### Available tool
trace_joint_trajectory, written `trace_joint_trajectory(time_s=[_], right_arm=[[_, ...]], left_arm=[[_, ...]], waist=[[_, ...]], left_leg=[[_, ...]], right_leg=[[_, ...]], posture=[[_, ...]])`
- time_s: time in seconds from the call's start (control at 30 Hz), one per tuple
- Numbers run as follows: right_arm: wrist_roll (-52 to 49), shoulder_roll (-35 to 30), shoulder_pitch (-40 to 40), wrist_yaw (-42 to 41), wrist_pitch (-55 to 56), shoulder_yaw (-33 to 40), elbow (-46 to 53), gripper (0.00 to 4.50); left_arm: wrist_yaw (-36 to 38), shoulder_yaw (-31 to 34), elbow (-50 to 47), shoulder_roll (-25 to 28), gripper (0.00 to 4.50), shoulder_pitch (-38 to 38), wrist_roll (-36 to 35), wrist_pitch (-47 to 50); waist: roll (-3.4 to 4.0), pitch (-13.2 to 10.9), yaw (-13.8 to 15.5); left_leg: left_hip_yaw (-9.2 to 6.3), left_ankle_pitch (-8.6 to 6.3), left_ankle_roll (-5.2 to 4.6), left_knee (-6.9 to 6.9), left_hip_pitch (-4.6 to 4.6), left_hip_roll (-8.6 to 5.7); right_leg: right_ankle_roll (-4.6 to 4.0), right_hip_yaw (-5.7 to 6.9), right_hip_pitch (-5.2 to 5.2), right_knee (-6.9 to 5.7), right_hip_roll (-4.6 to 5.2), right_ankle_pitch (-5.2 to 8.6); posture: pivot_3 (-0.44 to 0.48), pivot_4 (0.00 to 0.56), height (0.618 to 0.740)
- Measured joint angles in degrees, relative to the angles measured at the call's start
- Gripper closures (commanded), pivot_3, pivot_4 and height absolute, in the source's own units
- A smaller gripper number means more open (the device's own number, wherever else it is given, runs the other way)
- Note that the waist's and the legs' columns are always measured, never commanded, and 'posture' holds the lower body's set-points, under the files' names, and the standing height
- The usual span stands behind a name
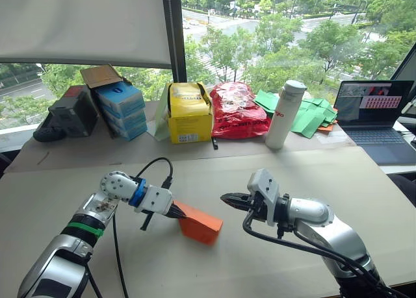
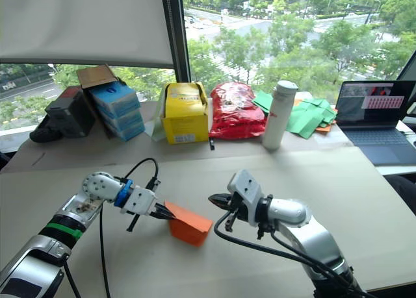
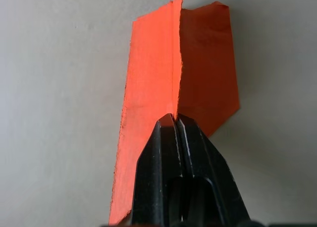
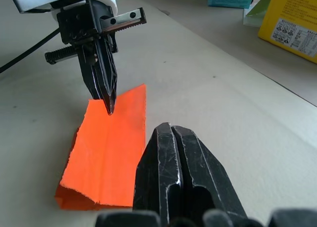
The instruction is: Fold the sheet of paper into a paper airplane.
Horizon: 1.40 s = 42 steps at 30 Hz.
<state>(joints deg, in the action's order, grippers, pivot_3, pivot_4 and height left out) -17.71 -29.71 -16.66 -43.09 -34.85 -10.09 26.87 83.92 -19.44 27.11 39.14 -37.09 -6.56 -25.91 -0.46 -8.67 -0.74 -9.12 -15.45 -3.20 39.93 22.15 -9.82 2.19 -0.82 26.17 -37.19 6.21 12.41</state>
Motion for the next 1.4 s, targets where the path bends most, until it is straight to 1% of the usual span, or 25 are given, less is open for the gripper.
trace_joint_trajectory(time_s=[0.03, 0.17, 0.23, 0.3, 0.4, 0.53, 0.6, 0.7, 0.73, 0.83, 0.93, 1.07, 1.2, 1.27, 1.4], right_arm=[[0.00, -0.04, 0.00, 0.02, 0.00, 0.03, 0.01, 4.50], [-0.16, -0.41, -0.06, -0.10, 0.01, 0.83, 0.15, 4.50], [-0.46, -0.77, -0.04, -0.31, 0.15, 1.42, 0.18, 4.50], [-0.44, -1.00, -0.04, -0.58, 0.78, 1.51, 0.16, 4.50], [-0.29, -1.09, -0.06, -0.85, 2.00, 1.22, 0.00, 4.50], [0.87, -1.30, -0.08, -1.76, 3.45, -0.32, -0.60, 4.50], [1.08, -1.37, -0.11, -2.27, 4.48, -0.80, -0.81, 3.90], [0.81, -2.56, 0.15, -4.36, 5.74, -0.92, -0.47, 2.97], [0.71, -2.73, 0.42, -4.96, 6.11, -1.03, 0.06, 2.60], [1.27, -3.65, 2.37, -6.78, 9.30, -2.92, 2.52, 1.53], [5.07, -3.61, 2.76, -6.46, 12.90, -6.18, 2.85, 0.55], [11.25, -2.04, 2.78, -4.36, 18.27, -10.69, -1.10, 0.55], [15.67, -1.00, 2.78, -2.34, 22.74, -11.79, -6.51, 0.55], [16.67, -0.44, 2.78, -1.73, 24.40, -11.79, -8.42, 1.08], [16.88, -0.10, 2.77, -1.87, 26.63, -11.77, -9.41, 2.46]], left_arm=[[-1.08, 0.57, -1.27, 0.00, 4.48, 0.25, -0.03, 2.19], [-5.95, 2.88, -13.45, 1.98, 4.48, 3.90, -0.50, 18.63], [-6.89, 3.32, -18.50, 3.06, 4.48, 6.37, -0.55, 23.72], [-7.51, 3.31, -21.22, 3.31, 4.48, 8.68, -0.43, 26.79], [-8.86, 3.29, -22.98, 3.24, 3.65, 10.26, -0.41, 29.74], [-9.67, 4.22, -24.10, 3.24, 2.29, 10.41, -0.65, 31.19], [-10.13, 6.18, -24.85, 3.33, 1.64, 11.20, -2.28, 32.65], [-10.23, 11.26, -29.04, 4.90, 0.64, 14.48, -7.84, 38.15], [-10.25, 12.92, -30.21, 5.96, 0.62, 16.04, -9.34, 39.24], [-10.13, 17.69, -32.97, 9.66, 0.62, 24.14, -11.76, 41.16], [-11.60, 20.46, -34.81, 9.92, 0.62, 28.15, -13.80, 43.28], [-15.41, 22.98, -38.08, 8.89, 0.62, 29.16, -15.49, 45.16], [-17.14, 22.98, -39.07, 7.98, 0.62, 30.41, -16.04, 45.88], [-17.51, 22.98, -39.07, 7.98, 0.62, 30.56, -16.05, 45.86], [-17.60, 22.98, -38.92, 7.99, 0.62, 31.09, -16.04, 45.62]], waist=[[0.00, 0.00, -0.01], [0.00, 0.00, -0.25], [0.01, 0.00, -0.24], [0.01, 0.00, -0.11], [0.01, 0.00, 0.04], [0.01, 0.00, 0.07], [0.01, 0.00, -0.04], [0.01, 0.00, -0.21], [0.01, 0.00, -0.25], [0.02, 0.00, -0.32], [0.00, -0.01, 0.13], [0.00, 0.00, 1.08], [0.00, 0.00, 1.18], [0.00, 0.00, 1.17], [0.00, 0.00, 1.06]], left_leg=[[0.00, 0.00, 0.00, 0.00, 0.01, 0.00], [0.06, -0.03, -0.05, -0.01, -0.03, 0.02], [0.12, -0.04, -0.06, -0.04, -0.09, 0.05], [0.15, -0.03, -0.05, -0.05, -0.13, 0.07], [0.17, -0.03, -0.03, -0.04, -0.12, 0.09], [0.20, -0.03, -0.04, -0.05, -0.12, 0.10], [0.22, -0.03, -0.04, -0.05, -0.12, 0.12], [0.27, -0.04, -0.04, -0.07, -0.14, 0.19], [0.28, -0.04, -0.04, -0.08, -0.17, 0.21], [0.52, -0.05, -0.02, -0.22, -0.38, 0.33], [0.54, -0.07, -0.02, -0.19, -0.37, 0.34], [0.66, -0.08, -0.05, -0.19, -0.56, 0.34], [0.79, -0.10, -0.08, -0.20, -0.57, 0.34], [0.83, -0.11, -0.06, -0.20, -0.57, 0.39], [0.99, -0.13, -0.04, -0.22, -0.60, 0.49]], right_leg=[[0.00, -0.01, 0.00, 0.00, 0.00, 0.00], [0.01, -0.07, 0.01, -0.03, -0.04, 0.00], [0.01, -0.10, -0.01, -0.03, -0.07, 0.00], [0.00, -0.11, -0.03, -0.03, -0.09, 0.00], [-0.04, -0.10, -0.03, -0.02, -0.10, -0.03], [-0.04, -0.10, -0.03, -0.01, -0.09, -0.05], [-0.04, -0.11, -0.01, 0.00, -0.10, -0.06], [-0.05, -0.12, 0.00, 0.01, -0.15, -0.06], [-0.06, -0.12, 0.00, 0.01, -0.16, -0.06], [-0.11, -0.13, -0.04, 0.02, -0.18, -0.09], [-0.16, -0.09, -0.08, 0.08, -0.20, -0.14], [-0.11, -0.09, -0.26, 0.15, -0.26, -0.25], [-0.13, -0.16, -0.19, 0.12, -0.26, -0.28], [-0.16, -0.18, -0.15, 0.13, -0.26, -0.29], [-0.22, -0.18, -0.12, 0.13, -0.28, -0.33]], posture=[[0.000, 0.150, 0.738], [0.000, 0.150, 0.738], [0.000, 0.150, 0.738], [0.000, 0.150, 0.738], [0.000, 0.150, 0.738], [0.000, 0.150, 0.738], [0.000, 0.150, 0.738], [0.000, 0.150, 0.738], [0.000, 0.150, 0.738], [0.000, 0.150, 0.738], [0.000, 0.150, 0.738], [0.000, 0.150, 0.738], [0.000, 0.150, 0.738], [0.000, 0.150, 0.738], [0.000, 0.150, 0.738]])
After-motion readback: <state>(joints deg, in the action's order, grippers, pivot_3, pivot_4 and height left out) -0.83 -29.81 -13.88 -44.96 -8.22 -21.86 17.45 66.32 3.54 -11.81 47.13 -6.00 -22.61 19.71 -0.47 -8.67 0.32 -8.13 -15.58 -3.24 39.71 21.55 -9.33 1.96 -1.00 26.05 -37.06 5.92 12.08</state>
